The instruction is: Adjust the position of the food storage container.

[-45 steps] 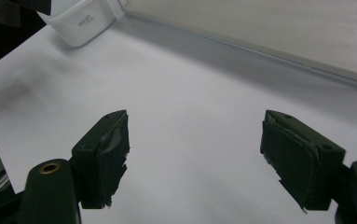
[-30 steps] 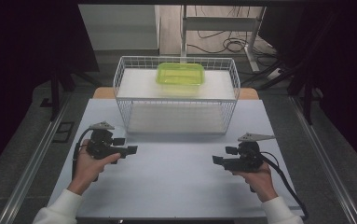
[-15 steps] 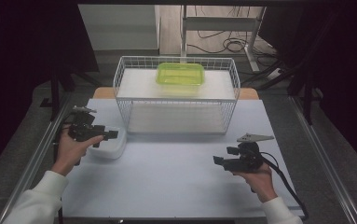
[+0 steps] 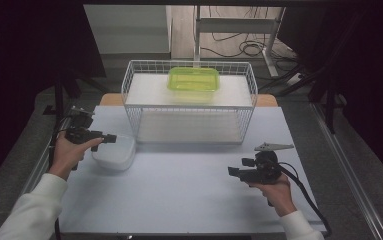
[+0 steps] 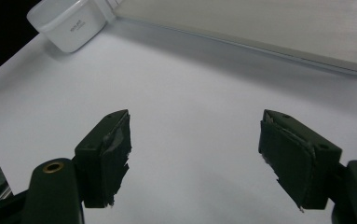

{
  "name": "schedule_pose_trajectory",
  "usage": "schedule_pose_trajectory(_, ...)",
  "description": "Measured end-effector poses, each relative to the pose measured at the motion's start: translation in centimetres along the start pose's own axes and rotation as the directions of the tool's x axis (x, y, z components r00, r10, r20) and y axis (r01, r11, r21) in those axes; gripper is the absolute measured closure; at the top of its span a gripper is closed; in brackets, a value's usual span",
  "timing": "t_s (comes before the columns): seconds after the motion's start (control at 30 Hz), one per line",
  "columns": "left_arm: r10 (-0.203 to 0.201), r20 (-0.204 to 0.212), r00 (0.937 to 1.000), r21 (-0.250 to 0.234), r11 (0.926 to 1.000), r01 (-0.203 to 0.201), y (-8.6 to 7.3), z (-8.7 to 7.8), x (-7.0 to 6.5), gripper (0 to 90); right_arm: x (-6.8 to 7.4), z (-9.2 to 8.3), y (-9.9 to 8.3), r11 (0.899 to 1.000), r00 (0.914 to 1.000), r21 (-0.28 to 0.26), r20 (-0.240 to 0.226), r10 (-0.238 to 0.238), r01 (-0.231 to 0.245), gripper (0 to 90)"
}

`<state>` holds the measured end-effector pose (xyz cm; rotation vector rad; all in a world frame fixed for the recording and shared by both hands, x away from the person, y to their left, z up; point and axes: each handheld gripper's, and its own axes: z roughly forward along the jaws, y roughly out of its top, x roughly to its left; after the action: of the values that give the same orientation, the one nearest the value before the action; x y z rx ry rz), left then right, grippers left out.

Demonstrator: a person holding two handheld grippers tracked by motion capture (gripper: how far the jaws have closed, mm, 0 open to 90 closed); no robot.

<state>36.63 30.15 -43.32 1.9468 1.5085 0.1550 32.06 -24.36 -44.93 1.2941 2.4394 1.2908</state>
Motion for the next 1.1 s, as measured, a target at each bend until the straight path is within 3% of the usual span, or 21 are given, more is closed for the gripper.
schedule_pose_trajectory(0.27, -0.058, -0.04, 0.9976, 0.023, 0.998, 0.059, 0.3, 0.5, 2.1, 35.8, -0.1, 0.0, 0.1, 1.0, 0.9997, -0.001, -0.021, 0.009, -0.009, 24.8)
schedule_pose_trajectory(0.4, -0.054, -0.081, 0.9952, 0.035, 0.9977, 0.057, 0.8, 0.7, 2.9, 42.4, -0.1, 0.0, 0.1, 1.0, 0.9999, 0.003, -0.014, 0.004, -0.004, 24.8)
schedule_pose_trajectory(0.67, -0.068, -0.139, 0.988, 0.067, 0.9947, 0.078, 1.0, 1.3, 4.9, 70.6, -0.2, 0.1, -0.1, 1.0, 0.9998, 0.007, -0.018, 0.006, -0.006, 24.7)
schedule_pose_trajectory(0.8, -0.084, -0.154, 0.9845, 0.088, 0.9913, 0.098, 0.9, 1.9, 5.9, 80.4, -0.3, 0.2, -0.1, 1.0, 0.9998, 0.01, -0.016, 0.01, -0.009, 24.8)
schedule_pose_trajectory(0.93, -0.062, -0.167, 0.984, 0.127, 0.9884, 0.084, 0.8, 2.6, 6.3, 87.0, -0.3, 0.3, -0.1, 1.0, 0.9999, 0.015, -0.014, 0.008, -0.007, 24.7)
schedule_pose_trajectory(1.1, -0.047, -0.168, 0.9848, 0.161, 0.9842, 0.074, 0.6, 3.5, 6.3, 88.7, -0.4, 0.3, -0.2, 1.0, 0.9998, 0.017, -0.013, 0.015, -0.014, 24.7)
